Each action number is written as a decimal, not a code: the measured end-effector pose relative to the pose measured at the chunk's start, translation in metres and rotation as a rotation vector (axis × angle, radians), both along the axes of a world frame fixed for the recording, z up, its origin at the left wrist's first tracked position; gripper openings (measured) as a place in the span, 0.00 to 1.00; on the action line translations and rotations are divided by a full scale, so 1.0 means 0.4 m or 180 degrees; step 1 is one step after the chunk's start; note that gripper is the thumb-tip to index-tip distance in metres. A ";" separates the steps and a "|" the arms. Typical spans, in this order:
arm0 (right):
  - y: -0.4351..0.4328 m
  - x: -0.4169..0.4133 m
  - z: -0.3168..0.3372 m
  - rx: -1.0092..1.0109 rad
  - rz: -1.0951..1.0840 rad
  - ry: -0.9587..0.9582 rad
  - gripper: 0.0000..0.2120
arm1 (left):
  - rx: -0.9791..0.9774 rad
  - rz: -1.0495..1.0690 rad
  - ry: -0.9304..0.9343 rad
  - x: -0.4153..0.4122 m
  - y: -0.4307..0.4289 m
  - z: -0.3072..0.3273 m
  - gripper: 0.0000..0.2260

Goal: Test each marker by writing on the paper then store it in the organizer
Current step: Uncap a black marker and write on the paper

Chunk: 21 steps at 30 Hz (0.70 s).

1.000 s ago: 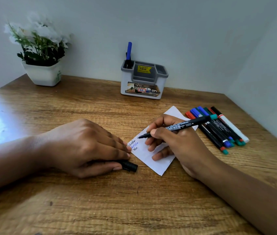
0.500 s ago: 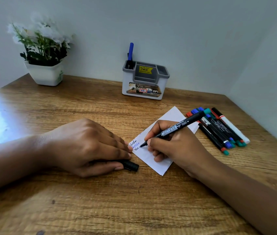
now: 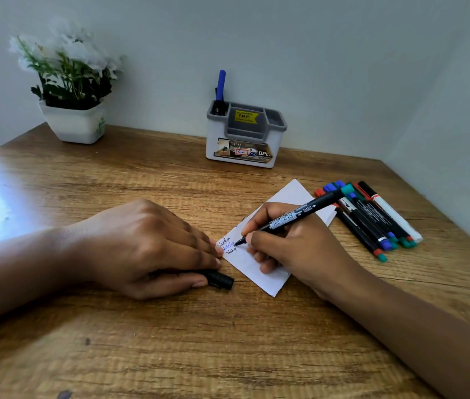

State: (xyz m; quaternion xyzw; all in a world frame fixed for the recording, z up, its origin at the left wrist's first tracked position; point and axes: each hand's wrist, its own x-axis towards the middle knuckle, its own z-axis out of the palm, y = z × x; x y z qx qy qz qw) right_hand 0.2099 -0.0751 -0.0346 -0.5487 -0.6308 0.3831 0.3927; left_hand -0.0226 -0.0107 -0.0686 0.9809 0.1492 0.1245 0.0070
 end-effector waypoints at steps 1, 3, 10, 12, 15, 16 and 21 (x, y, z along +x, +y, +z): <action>0.001 0.000 0.000 0.0007 0.0002 -0.0014 0.02 | -0.0013 0.0009 -0.0002 0.000 0.001 -0.001 0.11; 0.002 0.001 -0.001 0.0016 -0.0011 -0.0048 0.03 | -0.0010 0.0014 -0.0008 -0.001 0.002 -0.004 0.11; 0.004 -0.001 -0.002 0.0019 -0.0076 -0.0048 0.02 | -0.0051 0.0016 -0.0027 0.002 0.001 -0.002 0.11; 0.004 -0.001 -0.003 0.0022 -0.0105 -0.0042 0.02 | -0.0043 0.0011 -0.0025 0.001 0.002 -0.002 0.11; 0.004 -0.001 -0.001 0.0034 -0.0081 -0.0043 0.02 | -0.0027 0.0014 -0.0029 0.001 0.005 -0.004 0.11; 0.004 -0.001 -0.002 0.0032 -0.0071 -0.0030 0.03 | -0.0022 0.0021 -0.0023 0.001 0.005 -0.005 0.11; 0.008 -0.002 -0.005 0.0019 -0.0140 0.0019 0.04 | -0.0019 -0.0001 0.0023 0.002 0.005 -0.001 0.12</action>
